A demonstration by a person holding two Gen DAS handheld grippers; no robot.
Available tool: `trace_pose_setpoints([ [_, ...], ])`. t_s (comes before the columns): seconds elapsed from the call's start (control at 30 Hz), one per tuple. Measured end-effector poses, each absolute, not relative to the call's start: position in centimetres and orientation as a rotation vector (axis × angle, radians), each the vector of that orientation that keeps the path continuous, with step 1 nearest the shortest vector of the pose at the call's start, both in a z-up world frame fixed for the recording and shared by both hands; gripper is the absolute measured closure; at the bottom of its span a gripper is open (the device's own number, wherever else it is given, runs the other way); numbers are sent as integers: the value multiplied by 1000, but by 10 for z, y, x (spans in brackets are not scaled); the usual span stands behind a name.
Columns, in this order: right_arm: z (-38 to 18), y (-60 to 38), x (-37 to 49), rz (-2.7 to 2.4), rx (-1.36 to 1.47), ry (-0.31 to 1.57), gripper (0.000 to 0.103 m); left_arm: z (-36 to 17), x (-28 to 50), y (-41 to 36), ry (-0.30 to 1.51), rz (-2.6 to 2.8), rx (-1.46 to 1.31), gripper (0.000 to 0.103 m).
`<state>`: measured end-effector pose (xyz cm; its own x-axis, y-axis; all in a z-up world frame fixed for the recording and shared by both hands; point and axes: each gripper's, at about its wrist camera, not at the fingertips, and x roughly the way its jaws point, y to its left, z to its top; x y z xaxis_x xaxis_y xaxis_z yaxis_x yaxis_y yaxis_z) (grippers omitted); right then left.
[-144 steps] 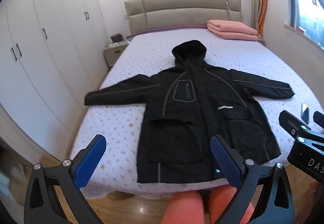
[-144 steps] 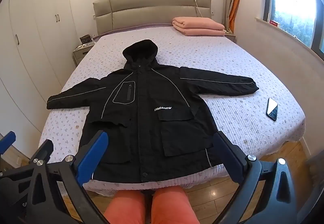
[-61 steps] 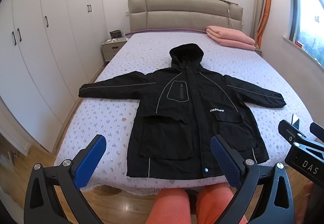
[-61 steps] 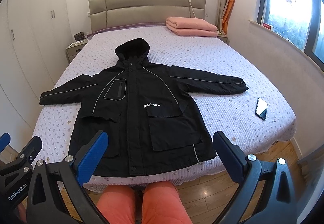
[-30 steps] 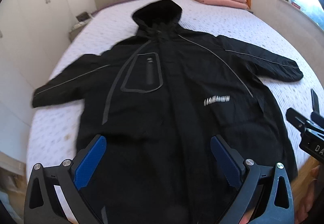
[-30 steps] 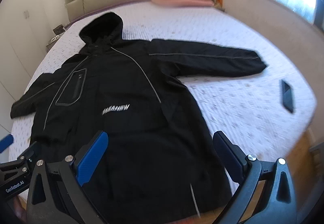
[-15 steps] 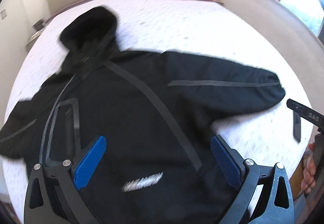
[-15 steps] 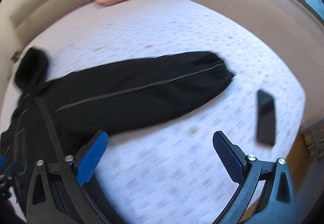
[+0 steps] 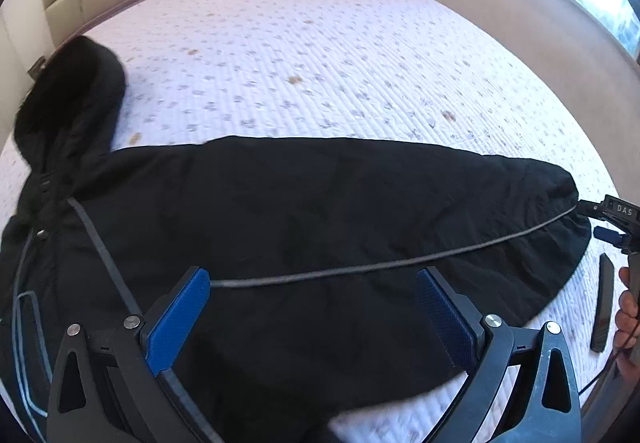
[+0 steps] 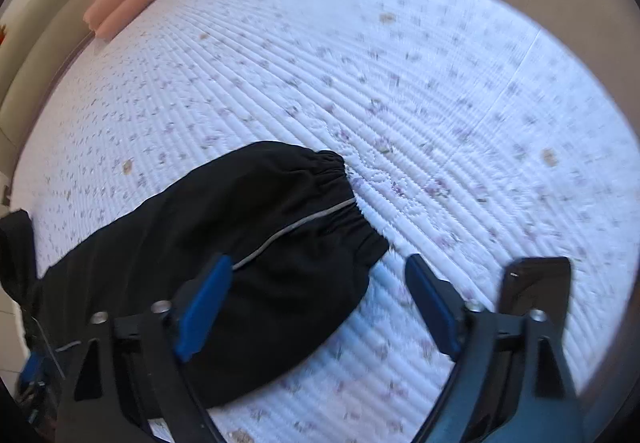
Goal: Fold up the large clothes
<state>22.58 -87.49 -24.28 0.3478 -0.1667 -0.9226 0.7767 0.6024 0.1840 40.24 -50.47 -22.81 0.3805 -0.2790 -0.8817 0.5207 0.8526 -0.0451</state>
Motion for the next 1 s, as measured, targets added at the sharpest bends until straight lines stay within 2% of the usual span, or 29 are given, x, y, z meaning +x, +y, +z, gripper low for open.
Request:
trace_pose_setpoints([
  [0.07,-255,-885,225,-652,738,1054,23,-239,405,-517,1075,-527,267,0],
  [0.2,-271,-893,226,-602,777,1040,24,-258,406,-533,1108,-551,285,0],
  [0.23,-272,-892,227,-600,770,1036,27,-266,405,-538,1125,-548,300,0],
  [0.3,-272,-887,231,-599,733,1042,34,-278,400,-542,1139,-530,333,0],
  [0.37,-268,-883,233,-582,712,1042,47,-281,397,-545,1120,-518,357,1],
  [0.47,-258,-883,231,-549,742,1011,61,-277,393,-550,1109,-537,349,1],
  [0.53,-243,-879,229,-529,723,985,65,-267,389,-553,1101,-586,313,4],
  [0.7,-204,-856,234,-554,524,959,67,-260,375,-574,1100,-692,306,4],
  [0.83,-235,-856,247,-586,484,1064,67,-291,376,-586,1155,-671,387,4],
  [0.9,-263,-861,250,-593,523,1125,66,-291,372,-591,1119,-676,441,4],
  [0.97,-268,-865,248,-598,566,1118,66,-284,374,-587,1126,-691,422,5],
  [1.0,-263,-865,248,-605,575,1114,66,-281,378,-582,1123,-695,406,9],
])
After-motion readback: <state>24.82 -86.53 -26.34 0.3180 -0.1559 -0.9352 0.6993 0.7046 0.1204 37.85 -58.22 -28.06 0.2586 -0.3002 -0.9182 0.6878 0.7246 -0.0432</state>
